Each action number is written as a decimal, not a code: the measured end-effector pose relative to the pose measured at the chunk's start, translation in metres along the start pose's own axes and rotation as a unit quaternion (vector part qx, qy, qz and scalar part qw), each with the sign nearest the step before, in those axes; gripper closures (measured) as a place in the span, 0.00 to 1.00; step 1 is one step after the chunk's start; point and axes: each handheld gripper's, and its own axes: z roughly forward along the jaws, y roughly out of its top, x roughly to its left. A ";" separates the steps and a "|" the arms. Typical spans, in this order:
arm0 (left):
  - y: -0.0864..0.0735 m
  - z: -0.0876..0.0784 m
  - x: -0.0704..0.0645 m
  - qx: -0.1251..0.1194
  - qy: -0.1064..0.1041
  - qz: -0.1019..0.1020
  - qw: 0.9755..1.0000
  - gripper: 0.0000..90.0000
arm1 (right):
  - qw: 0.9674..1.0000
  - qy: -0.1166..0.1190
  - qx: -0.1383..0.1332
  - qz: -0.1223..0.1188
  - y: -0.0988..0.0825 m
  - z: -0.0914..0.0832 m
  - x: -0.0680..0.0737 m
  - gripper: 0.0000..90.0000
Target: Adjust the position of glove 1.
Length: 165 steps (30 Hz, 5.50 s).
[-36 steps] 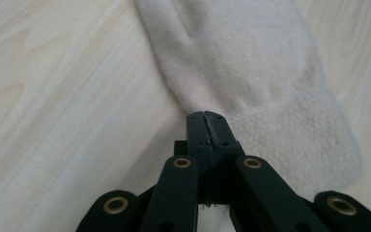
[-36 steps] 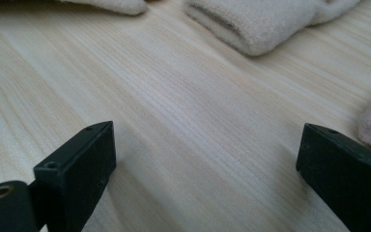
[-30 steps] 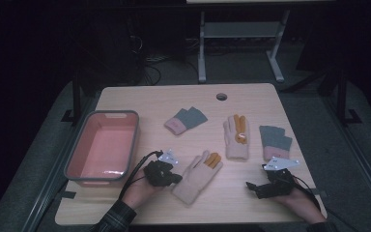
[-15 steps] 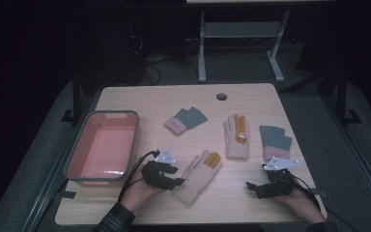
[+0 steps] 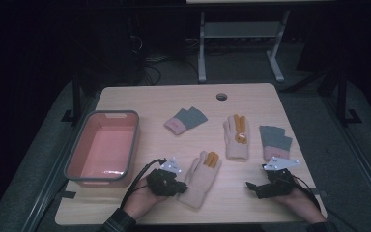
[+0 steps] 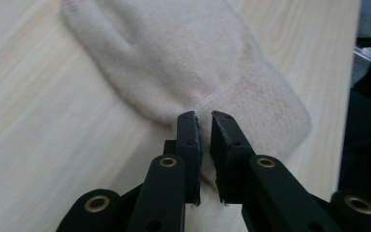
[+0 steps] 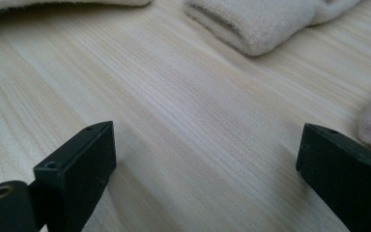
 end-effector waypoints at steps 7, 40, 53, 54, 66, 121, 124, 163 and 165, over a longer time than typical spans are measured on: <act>0.008 0.011 -0.014 0.002 -0.029 0.019 0.999 0.97 | 1.000 0.000 0.000 0.001 0.000 0.000 0.000 0.07; 0.033 0.026 -0.024 -0.022 -0.024 0.059 0.998 0.92 | 1.000 -0.004 -0.001 0.001 0.001 0.001 -0.001 0.07; -0.007 -0.004 0.008 -0.019 0.030 0.037 0.999 0.59 | 1.000 -0.011 0.011 0.002 0.008 -0.001 0.000 0.27; -0.010 -0.005 0.010 -0.019 0.034 0.034 0.999 0.55 | 1.000 -0.014 0.012 0.002 0.009 -0.001 0.000 0.30; -0.027 -0.003 0.020 -0.027 0.079 0.020 0.996 0.19 | 0.999 -0.023 0.001 0.039 0.031 -0.008 -0.006 0.76; -0.038 0.002 0.022 -0.069 0.097 0.040 0.992 0.13 | 0.991 -0.095 -0.004 0.096 0.099 0.039 -0.055 0.51; -0.038 0.002 0.022 -0.069 0.097 0.040 0.992 0.13 | 0.989 -0.099 -0.012 0.113 0.107 0.048 -0.062 0.48; -0.038 0.002 0.022 -0.069 0.096 0.040 0.992 0.13 | 0.992 -0.061 -0.027 0.106 0.105 0.046 -0.067 0.74; -0.038 0.002 0.022 -0.069 0.097 0.040 0.992 0.13 | 0.992 -0.056 -0.032 0.105 0.106 0.040 -0.065 0.74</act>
